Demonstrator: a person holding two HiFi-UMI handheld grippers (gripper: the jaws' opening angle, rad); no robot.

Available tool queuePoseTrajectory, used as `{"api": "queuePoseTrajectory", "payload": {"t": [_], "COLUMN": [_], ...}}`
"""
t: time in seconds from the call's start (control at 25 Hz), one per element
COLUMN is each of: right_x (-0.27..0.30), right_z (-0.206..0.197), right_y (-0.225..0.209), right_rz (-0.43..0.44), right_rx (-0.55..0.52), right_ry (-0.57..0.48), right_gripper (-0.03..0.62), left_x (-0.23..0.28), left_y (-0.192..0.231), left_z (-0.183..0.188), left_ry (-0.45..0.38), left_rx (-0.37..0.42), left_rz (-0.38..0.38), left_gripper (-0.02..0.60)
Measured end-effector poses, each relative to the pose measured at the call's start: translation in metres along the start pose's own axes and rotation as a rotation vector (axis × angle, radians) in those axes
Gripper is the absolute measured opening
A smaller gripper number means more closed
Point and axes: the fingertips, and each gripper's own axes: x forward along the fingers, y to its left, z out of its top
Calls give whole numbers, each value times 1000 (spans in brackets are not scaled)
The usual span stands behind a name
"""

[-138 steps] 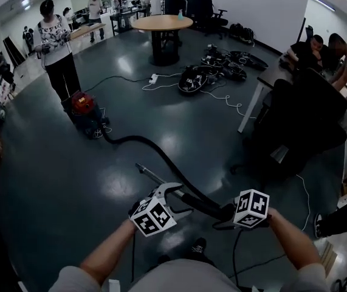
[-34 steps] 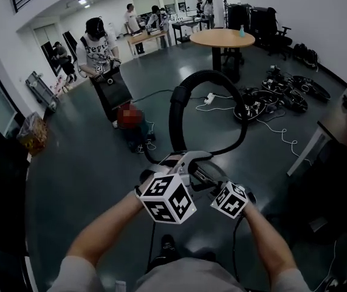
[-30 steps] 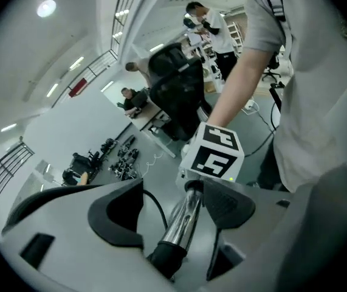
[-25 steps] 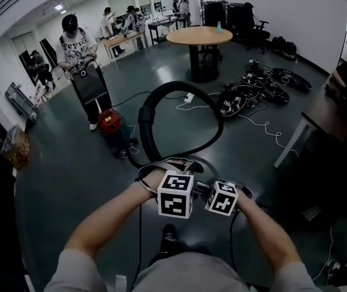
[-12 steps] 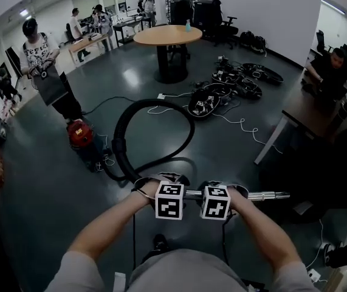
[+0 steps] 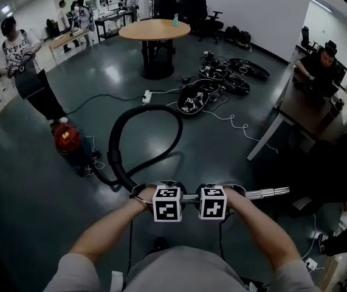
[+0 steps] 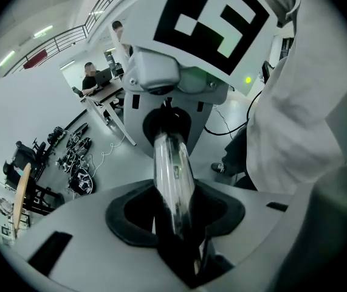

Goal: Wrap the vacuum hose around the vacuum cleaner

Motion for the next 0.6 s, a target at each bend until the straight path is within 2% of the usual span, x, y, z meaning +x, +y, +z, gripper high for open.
{"api": "queuePoseTrajectory", "payload": {"t": [0.2,0.32,0.36,0.52,0.6], "right_x": [0,-3,-6,-24,-41], "right_z": [35,48,52,68,80], "right_y": [-24,-31,-34,-46,-51], "right_rz": [-89,-116,-135,-233,-277], "right_rx": [-18,15,14,-24,-22], "right_ry": [-14,-18,-14,-18,-62], "right_gripper": [96,202,216,218,218], "left_x": [-18,-24,-24,-26,-25], "left_y": [12,9,10,19,22], "left_z": [-33,-49,-54,-75,-89], "left_ry": [-9,-29,-40,-69,-77], "left_rx": [-23,-62,-83,-176,-219], "left_rz": [4,5,7,18,29], "left_gripper": [164,161,160,156,156]}}
